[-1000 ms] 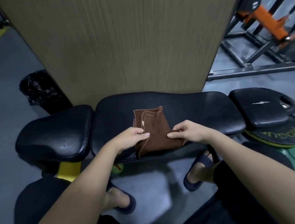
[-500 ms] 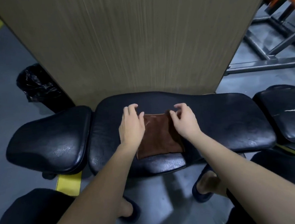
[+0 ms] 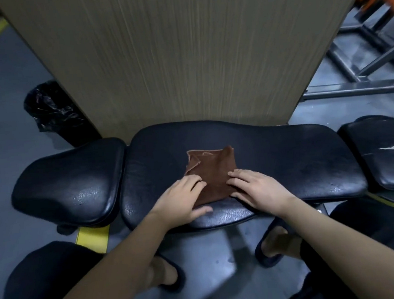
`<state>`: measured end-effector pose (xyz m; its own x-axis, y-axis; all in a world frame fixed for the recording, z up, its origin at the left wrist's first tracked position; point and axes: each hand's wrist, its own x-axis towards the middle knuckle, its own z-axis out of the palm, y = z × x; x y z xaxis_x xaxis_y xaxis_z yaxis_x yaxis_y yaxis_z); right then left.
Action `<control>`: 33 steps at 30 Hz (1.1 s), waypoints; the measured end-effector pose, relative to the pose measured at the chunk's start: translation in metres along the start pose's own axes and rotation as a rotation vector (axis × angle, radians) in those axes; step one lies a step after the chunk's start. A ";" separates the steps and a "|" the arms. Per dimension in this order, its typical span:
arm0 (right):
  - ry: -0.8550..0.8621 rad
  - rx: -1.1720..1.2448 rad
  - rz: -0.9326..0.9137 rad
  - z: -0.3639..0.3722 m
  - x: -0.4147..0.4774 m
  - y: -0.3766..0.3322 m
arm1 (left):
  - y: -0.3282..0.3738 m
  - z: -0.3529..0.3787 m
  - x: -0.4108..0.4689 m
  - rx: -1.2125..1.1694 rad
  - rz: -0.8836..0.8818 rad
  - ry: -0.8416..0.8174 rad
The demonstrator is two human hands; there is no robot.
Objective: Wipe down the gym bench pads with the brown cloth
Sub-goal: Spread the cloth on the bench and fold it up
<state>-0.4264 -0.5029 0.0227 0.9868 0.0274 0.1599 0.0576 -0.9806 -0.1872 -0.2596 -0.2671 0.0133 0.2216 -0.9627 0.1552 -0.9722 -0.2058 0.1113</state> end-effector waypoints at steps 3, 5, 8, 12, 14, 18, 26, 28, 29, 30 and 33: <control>-0.013 0.094 0.159 -0.010 0.009 -0.018 | 0.007 -0.011 0.000 0.018 -0.011 0.017; -0.096 0.216 0.325 -0.023 0.016 -0.028 | 0.015 -0.026 0.001 -0.081 -0.121 -0.021; -0.156 0.384 0.462 -0.035 0.023 -0.040 | 0.017 -0.046 0.003 -0.415 -0.495 -0.087; -0.095 0.549 0.719 -0.022 0.031 -0.050 | 0.009 -0.035 -0.003 -0.670 -0.774 0.002; -0.046 0.619 0.884 -0.016 0.034 -0.054 | 0.010 -0.022 -0.005 -0.610 -0.812 0.040; -0.202 0.559 0.897 -0.008 0.031 -0.054 | 0.014 -0.016 -0.003 -0.400 -0.708 -0.060; -0.138 0.829 0.518 -0.040 0.051 -0.075 | 0.001 -0.050 0.000 -0.549 -0.307 -0.285; -0.213 0.877 0.414 -0.054 0.069 -0.087 | -0.007 -0.060 -0.011 -0.786 -0.414 -0.290; -0.253 0.874 0.377 -0.059 0.079 -0.093 | -0.014 -0.065 -0.019 -0.889 -0.445 -0.268; -0.278 0.861 0.368 -0.061 0.090 -0.097 | -0.022 -0.069 -0.029 -0.987 -0.463 -0.243; -0.268 0.863 0.382 -0.059 0.127 -0.121 | -0.048 -0.088 -0.067 -1.218 -0.573 -0.115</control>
<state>-0.3171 -0.3927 0.1229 0.9578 -0.1144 -0.2636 -0.2864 -0.4567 -0.8423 -0.2212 -0.1770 0.0836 0.5043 -0.8162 -0.2821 -0.0487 -0.3530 0.9343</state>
